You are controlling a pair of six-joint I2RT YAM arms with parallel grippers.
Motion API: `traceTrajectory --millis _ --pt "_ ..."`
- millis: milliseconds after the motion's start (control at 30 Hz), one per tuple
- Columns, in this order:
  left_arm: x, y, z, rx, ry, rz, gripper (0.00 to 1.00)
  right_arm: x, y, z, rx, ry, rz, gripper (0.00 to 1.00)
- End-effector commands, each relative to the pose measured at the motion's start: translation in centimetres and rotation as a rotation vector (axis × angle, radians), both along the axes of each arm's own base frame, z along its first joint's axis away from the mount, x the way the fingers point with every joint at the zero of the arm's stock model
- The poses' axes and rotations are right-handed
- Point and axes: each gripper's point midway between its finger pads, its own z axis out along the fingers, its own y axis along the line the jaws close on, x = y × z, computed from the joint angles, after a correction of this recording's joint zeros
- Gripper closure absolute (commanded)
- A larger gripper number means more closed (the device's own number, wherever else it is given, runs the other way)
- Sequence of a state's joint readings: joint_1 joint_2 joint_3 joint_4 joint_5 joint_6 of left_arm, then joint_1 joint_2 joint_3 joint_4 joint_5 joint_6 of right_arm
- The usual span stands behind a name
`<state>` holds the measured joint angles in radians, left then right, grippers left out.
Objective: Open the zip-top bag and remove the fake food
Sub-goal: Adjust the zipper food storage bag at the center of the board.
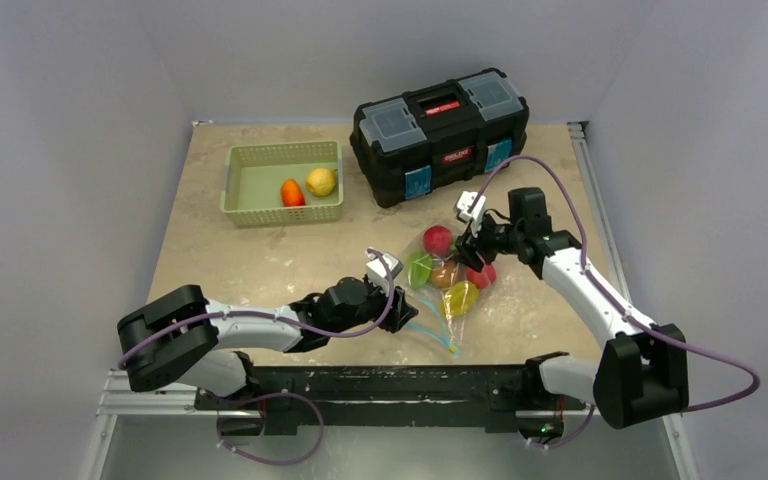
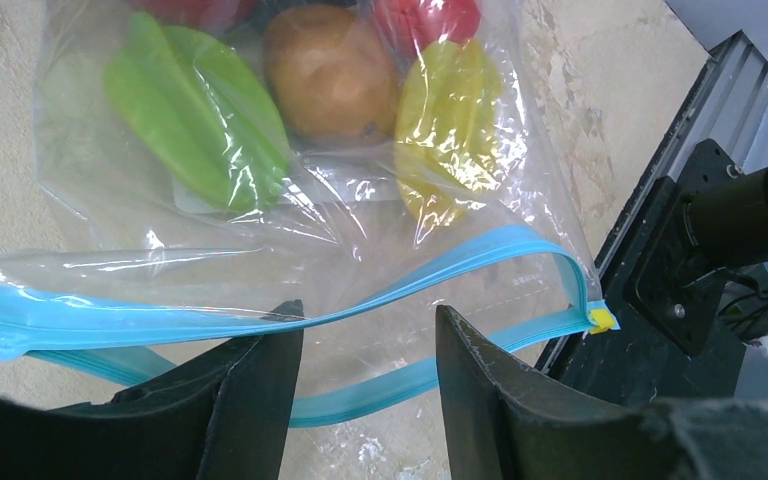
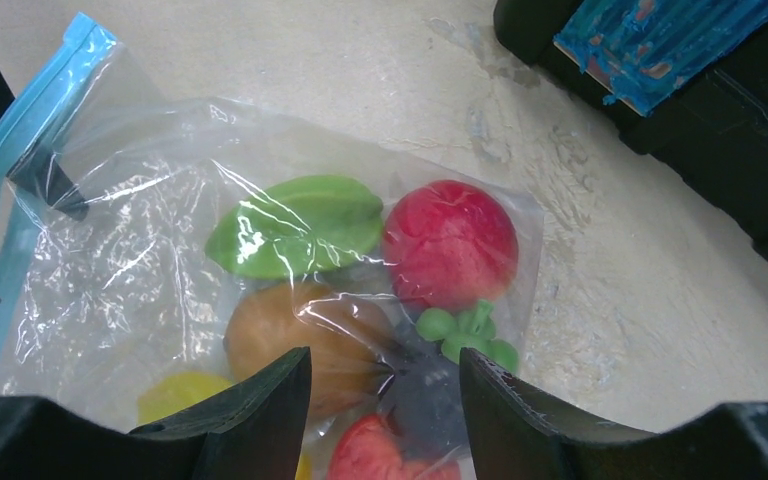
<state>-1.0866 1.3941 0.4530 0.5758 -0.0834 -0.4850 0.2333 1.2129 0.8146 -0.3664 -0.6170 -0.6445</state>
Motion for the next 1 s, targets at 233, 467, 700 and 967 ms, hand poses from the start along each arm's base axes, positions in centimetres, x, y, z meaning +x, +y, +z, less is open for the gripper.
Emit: traceTrajectory --millis 233,467,700,967 --pt "0.3 -1.0 1.1 -0.039 -0.029 -0.026 0.51 0.9 -1.0 -2.0 -0.065 0.076 -0.042 0.46" --pt "0.4 -1.6 0.9 -0.036 -0.018 -0.033 0.51 0.9 -1.0 -2.4 -0.060 0.097 -0.047 0.47" --pt "0.1 -3.1 0.6 -0.079 0.025 -0.057 0.52 -2.3 0.5 -0.7 -0.026 0.077 0.173 0.48" --pt "-0.5 -4.1 0.5 -0.077 0.019 -0.130 0.50 -6.0 -0.9 1.3 -0.137 -0.011 0.375 0.41"
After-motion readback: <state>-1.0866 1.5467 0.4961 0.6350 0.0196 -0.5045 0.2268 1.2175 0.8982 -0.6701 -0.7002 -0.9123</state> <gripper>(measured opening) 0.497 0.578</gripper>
